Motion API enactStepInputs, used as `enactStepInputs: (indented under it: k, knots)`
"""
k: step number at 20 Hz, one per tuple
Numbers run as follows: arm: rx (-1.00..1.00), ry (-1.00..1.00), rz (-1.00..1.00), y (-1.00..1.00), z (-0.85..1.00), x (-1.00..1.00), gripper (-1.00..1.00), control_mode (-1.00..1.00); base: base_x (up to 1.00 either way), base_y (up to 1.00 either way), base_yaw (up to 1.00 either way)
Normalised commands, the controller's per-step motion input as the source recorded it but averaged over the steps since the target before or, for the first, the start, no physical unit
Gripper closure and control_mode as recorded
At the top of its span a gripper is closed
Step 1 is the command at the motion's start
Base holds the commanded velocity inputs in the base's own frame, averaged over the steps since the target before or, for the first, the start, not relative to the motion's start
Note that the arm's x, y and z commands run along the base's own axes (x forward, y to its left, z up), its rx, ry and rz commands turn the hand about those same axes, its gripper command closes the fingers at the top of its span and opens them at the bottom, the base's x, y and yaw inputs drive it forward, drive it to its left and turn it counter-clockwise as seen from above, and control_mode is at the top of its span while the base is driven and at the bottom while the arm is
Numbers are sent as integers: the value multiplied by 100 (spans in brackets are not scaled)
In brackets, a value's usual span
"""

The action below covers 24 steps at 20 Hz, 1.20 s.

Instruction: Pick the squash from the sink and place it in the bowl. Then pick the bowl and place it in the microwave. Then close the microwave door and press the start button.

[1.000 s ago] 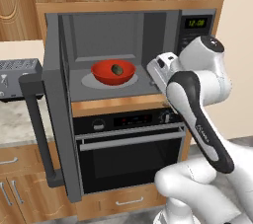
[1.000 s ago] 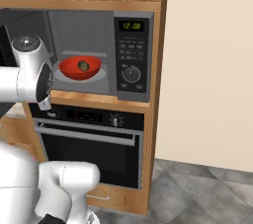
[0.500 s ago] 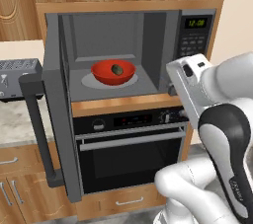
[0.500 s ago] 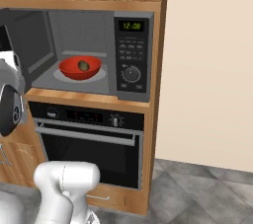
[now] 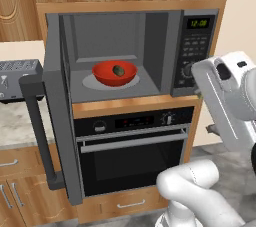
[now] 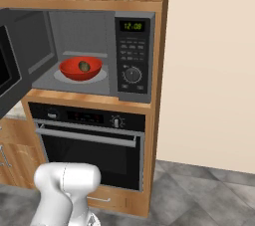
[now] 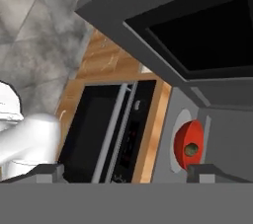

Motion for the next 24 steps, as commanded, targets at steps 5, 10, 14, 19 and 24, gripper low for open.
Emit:
enactStepInputs:
  k: [5,10,14,19,24]
  knots:
    - [5,-21,-3,-6,-1,-100,-100,-100,0,0,0]
    - [0,-17,-15,30,-2,-75,-100,-100,0,0,0]
    - [0,-10,-21,44,-6,-20,-100,-100,0,0,0]
    - [2,-20,-21,2,-4,-13,-100,-100,0,0,0]
    - [0,-16,-15,54,-24,-20,-100,-100,0,0,0]
